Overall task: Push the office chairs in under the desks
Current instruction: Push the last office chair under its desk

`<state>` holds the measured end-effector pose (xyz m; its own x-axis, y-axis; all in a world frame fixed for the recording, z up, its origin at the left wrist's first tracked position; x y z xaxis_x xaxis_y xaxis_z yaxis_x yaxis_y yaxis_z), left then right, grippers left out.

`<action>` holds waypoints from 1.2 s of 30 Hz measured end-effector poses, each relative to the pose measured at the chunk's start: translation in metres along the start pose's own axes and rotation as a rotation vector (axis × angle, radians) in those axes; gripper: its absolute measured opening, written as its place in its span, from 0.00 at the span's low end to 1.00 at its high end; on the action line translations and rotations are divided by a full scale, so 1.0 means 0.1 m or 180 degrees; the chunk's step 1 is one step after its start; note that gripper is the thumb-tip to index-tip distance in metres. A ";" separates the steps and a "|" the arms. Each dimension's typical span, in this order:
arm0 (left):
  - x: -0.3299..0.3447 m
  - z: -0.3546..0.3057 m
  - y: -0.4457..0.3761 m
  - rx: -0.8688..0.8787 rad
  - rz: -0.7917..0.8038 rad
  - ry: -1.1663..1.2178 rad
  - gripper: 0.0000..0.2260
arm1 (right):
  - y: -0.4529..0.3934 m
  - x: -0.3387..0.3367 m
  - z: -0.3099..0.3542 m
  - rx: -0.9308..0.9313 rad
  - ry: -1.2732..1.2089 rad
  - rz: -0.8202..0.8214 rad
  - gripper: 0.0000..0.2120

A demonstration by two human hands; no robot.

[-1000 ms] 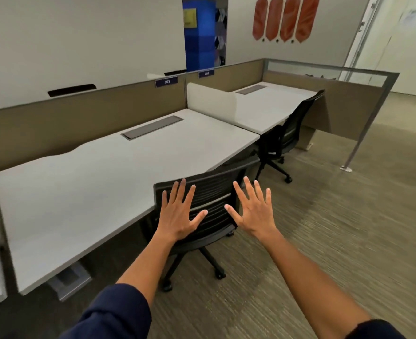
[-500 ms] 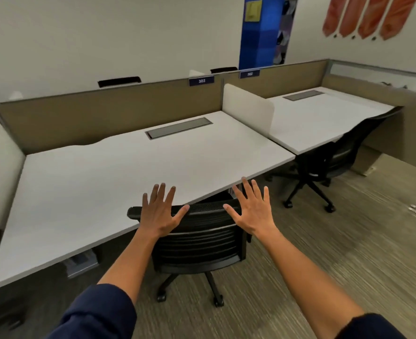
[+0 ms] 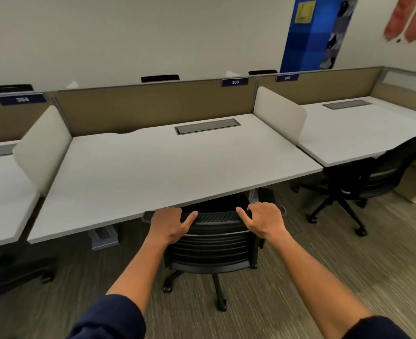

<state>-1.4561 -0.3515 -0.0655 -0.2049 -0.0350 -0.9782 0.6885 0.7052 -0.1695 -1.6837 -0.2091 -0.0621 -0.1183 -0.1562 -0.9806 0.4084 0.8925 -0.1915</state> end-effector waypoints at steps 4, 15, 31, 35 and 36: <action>-0.09 -0.17 0.21 -0.0124 -0.0121 0.0102 0.35 | 0.06 0.02 -0.15 -0.0052 -0.0077 -0.0047 0.39; -0.21 -0.42 0.86 -0.0145 -0.0315 -0.0026 0.34 | 0.53 -0.14 -0.23 -0.0314 -0.0382 -0.0494 0.29; -0.31 -0.34 0.64 -0.0321 -0.0645 -0.0246 0.29 | 0.17 -0.23 -0.34 -0.0413 -0.0659 -0.0941 0.21; -0.22 -0.31 0.37 -0.0388 -0.0571 -0.0295 0.30 | -0.09 -0.13 -0.43 -0.0413 -0.0714 -0.0968 0.23; -0.20 -0.29 0.30 -0.0423 -0.0553 -0.0291 0.30 | -0.18 -0.10 -0.44 -0.0411 -0.0714 -0.0954 0.23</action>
<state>-1.4520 -0.3090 -0.0474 -0.2444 -0.2238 -0.9435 0.5494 0.7698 -0.3249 -1.7299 -0.2045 -0.0474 -0.0083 -0.4937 -0.8696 0.2668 0.8370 -0.4778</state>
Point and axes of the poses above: each hand's wrist, its own y-axis away from the middle knuckle, its own x-axis out of the palm, z = x × y, the point moved 9 cm from there along -y, towards the middle knuckle, and after that the axes turned 1 degree about x, right-handed, at the moved point
